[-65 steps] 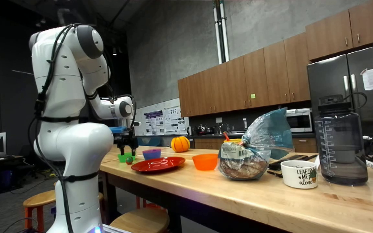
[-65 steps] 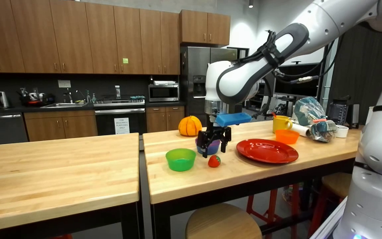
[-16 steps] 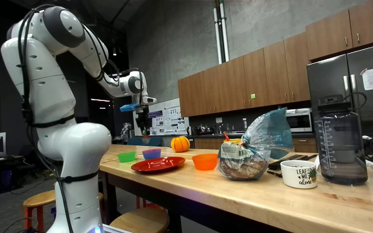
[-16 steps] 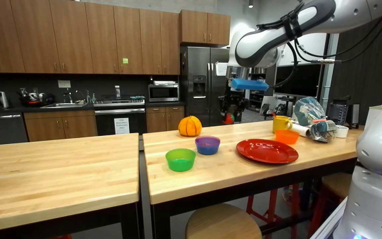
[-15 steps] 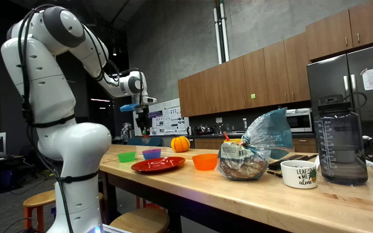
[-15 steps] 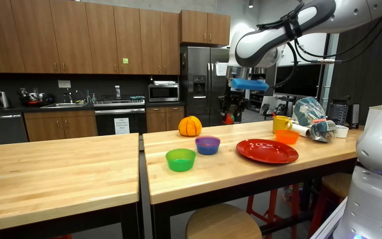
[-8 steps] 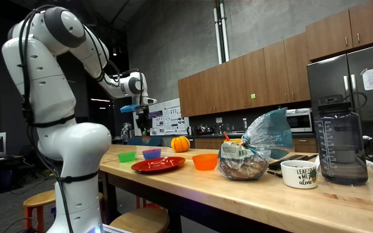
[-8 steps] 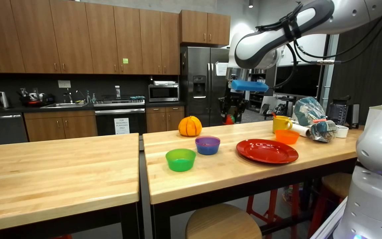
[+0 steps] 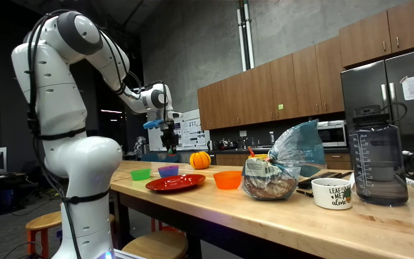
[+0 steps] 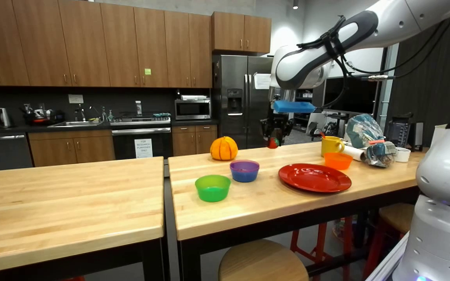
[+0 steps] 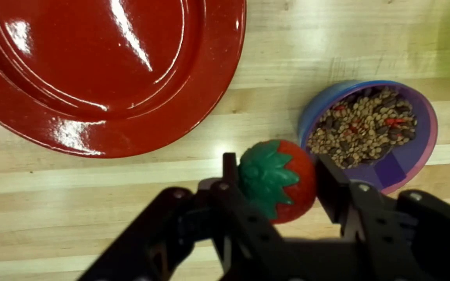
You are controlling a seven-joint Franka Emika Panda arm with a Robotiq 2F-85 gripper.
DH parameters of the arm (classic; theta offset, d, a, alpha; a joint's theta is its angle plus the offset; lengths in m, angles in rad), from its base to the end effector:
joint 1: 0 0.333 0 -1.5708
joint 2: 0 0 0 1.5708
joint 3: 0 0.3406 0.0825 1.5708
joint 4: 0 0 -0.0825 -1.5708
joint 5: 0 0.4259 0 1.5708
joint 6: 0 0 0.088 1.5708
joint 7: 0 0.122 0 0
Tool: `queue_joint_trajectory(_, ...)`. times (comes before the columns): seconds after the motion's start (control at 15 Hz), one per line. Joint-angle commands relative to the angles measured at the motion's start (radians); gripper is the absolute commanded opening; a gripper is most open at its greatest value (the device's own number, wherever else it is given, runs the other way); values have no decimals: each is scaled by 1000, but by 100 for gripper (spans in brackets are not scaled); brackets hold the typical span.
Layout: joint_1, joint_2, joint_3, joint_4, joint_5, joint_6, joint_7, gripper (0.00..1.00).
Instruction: Put the strawberry in the orange bowl
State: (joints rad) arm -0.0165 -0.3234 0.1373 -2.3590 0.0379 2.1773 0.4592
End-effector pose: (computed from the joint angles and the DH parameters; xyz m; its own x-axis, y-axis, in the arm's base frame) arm 0.4884 0.0631 0.4551 0.9262 -0.3542 0.1288 -0.3503 -0.9351 -0.0529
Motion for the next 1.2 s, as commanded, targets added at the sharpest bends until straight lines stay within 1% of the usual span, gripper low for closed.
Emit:
queue_joint_trajectory(0.0, -23, 60, -17, 52, -38, 22, 16, 25)
queue_joint_trajectory(0.07, -27, 74, -23, 66, -42, 27, 18, 25)
queue_joint_trajectory(0.13, -30, 88, -28, 79, -43, 28, 20, 44)
queue_joint_trajectory(0.2, -32, 100, -33, 92, -44, 31, 22, 57)
queue_joint_trajectory(0.27, -33, 112, -39, 105, -40, 31, 23, 63)
queue_joint_trajectory(0.33, -35, 122, -44, 118, -41, 30, 25, 80)
queue_joint_trajectory(0.53, -38, 142, -64, 146, -40, 27, 30, 97)
queue_joint_trajectory(0.67, -42, 147, -77, 158, -39, 28, 37, 100)
queue_joint_trajectory(1.0, -63, 144, -105, 165, -64, 27, 72, 100)
queue_joint_trajectory(1.13, -64, 148, -104, 165, -77, 37, 86, 100)
